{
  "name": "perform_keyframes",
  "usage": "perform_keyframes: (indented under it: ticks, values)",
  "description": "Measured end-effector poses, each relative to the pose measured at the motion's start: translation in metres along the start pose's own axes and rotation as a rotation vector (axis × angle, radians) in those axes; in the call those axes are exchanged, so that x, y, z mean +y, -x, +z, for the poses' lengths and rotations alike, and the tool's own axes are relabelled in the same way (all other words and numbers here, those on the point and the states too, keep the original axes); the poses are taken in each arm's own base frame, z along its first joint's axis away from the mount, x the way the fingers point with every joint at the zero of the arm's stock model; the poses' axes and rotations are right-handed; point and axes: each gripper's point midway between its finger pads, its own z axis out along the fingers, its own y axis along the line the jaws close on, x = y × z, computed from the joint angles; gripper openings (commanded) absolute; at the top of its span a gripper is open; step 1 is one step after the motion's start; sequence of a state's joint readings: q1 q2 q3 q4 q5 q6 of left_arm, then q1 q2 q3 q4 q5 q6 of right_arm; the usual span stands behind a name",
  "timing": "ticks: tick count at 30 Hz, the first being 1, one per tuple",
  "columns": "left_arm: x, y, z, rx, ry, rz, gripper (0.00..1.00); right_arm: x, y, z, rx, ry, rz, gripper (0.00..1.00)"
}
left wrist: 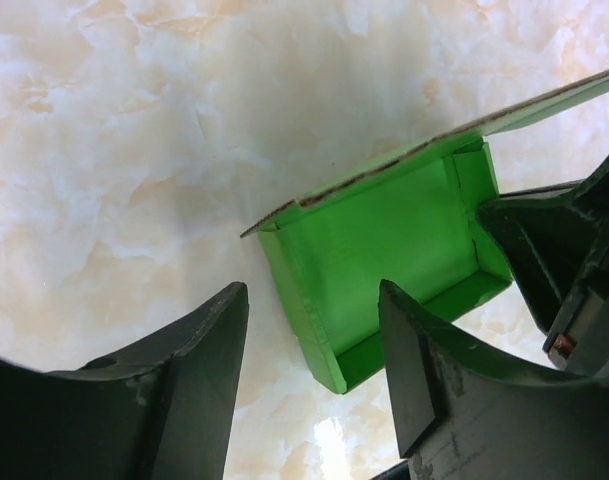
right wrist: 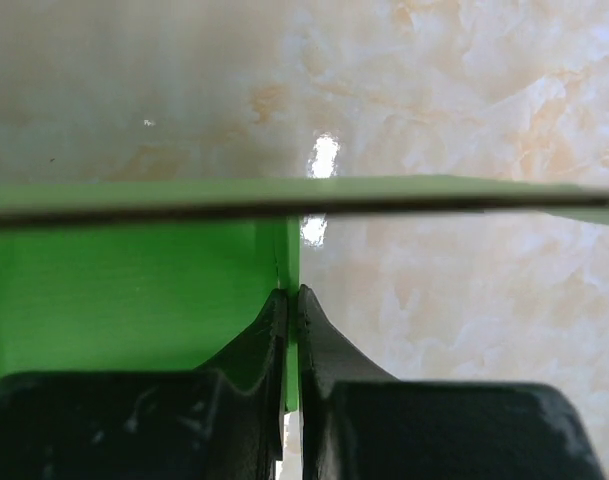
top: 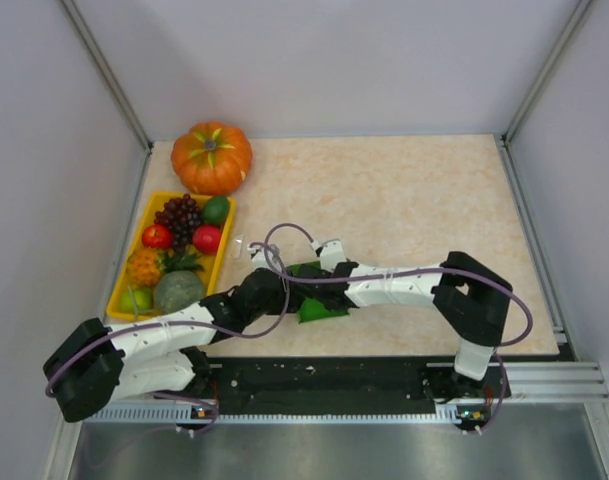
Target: Fold the paper box
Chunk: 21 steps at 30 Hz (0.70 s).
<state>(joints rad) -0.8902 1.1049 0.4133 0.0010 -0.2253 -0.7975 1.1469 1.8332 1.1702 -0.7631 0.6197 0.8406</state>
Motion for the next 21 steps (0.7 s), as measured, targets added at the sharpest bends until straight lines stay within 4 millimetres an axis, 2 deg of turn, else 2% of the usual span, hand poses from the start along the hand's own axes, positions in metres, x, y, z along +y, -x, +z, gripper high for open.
perform_keyframes:
  ticks: [1,2,6,7,11,14,17,19,21]
  values:
    - [0.000,0.000,-0.001,-0.003,-0.005,0.000,0.63,-0.001,0.000,0.000,-0.014,0.022,0.014,0.04]
    - [0.000,0.000,-0.003,-0.009,-0.012,-0.002,0.64,-0.001,0.000,-0.001,-0.022,0.047,0.028,0.13]
    - [-0.002,0.005,-0.010,-0.036,-0.038,-0.010,0.69,-0.002,-0.007,0.001,-0.017,0.135,0.058,0.20]
    - [-0.003,0.006,-0.011,-0.042,-0.044,-0.012,0.70,-0.004,-0.013,0.002,-0.004,0.149,0.055,0.23]
    - [-0.003,0.009,-0.018,-0.068,-0.070,-0.014,0.78,-0.009,-0.012,-0.006,-0.004,0.225,0.083,0.39]
    - [-0.006,0.014,-0.025,-0.091,-0.094,-0.011,0.83,-0.011,-0.001,-0.018,-0.031,0.283,0.113,0.51]
    - [-0.012,0.022,-0.034,-0.126,-0.131,-0.007,0.85,-0.010,0.011,-0.036,-0.076,0.357,0.149,0.59]
    - [-0.015,0.027,-0.040,-0.142,-0.151,-0.003,0.85,-0.013,0.019,-0.052,-0.110,0.411,0.176,0.63]
    - [-0.014,0.028,-0.043,-0.144,-0.156,0.002,0.81,-0.017,0.026,-0.068,-0.145,0.460,0.202,0.68]
